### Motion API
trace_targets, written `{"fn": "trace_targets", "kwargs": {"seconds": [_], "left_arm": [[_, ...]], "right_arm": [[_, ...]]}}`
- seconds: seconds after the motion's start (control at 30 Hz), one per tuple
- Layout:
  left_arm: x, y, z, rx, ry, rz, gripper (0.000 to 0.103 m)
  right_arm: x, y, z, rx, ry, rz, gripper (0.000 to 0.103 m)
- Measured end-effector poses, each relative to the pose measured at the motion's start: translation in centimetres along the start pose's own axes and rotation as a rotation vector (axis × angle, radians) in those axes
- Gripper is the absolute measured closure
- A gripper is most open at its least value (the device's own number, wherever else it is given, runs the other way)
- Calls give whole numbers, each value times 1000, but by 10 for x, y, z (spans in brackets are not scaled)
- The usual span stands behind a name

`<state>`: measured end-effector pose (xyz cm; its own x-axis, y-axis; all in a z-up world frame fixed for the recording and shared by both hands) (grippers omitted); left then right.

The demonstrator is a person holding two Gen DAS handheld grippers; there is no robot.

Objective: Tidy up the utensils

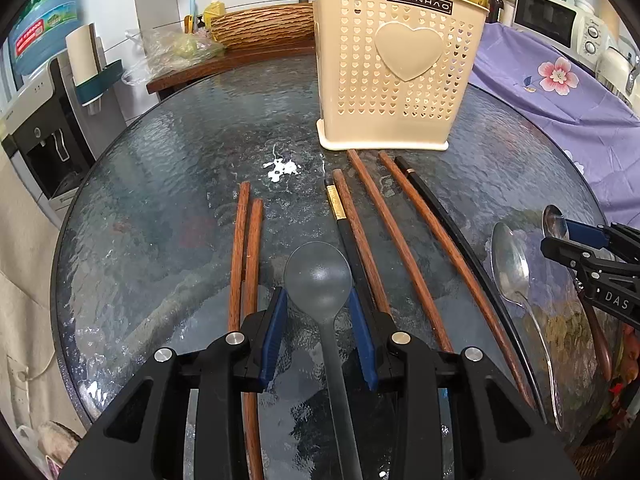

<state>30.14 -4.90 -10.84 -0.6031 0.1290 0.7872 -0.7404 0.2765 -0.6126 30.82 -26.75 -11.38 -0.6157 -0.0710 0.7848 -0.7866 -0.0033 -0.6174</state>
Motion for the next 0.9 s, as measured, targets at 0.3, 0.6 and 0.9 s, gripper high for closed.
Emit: {"fn": "trace_targets", "kwargs": {"seconds": [0.3,0.6,0.9], "left_arm": [[-1,-2,-1,4,1,3,72],[7,-5,-5,33,34,38,72],[32,-7,-10,55,40,104,72]], "right_arm": [[0,0,0,0,-1,1,56],[10,0,-1,0,-23,34,56],[32,-5,-6,1,-73,82,56]]}}
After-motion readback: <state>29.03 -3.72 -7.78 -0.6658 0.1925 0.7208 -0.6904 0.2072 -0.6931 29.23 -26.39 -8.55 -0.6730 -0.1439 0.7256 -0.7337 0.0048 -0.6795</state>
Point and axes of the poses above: each gripper's, at about its wrist camera, not at the fingertips, and x roughly against the way its jaws point, z to its right, y to its underside, the point moved 5 cm from there along -x, roughly the way its jaws point, and after that the axes turned 5 degrees about -x, right-handed, at the moved point
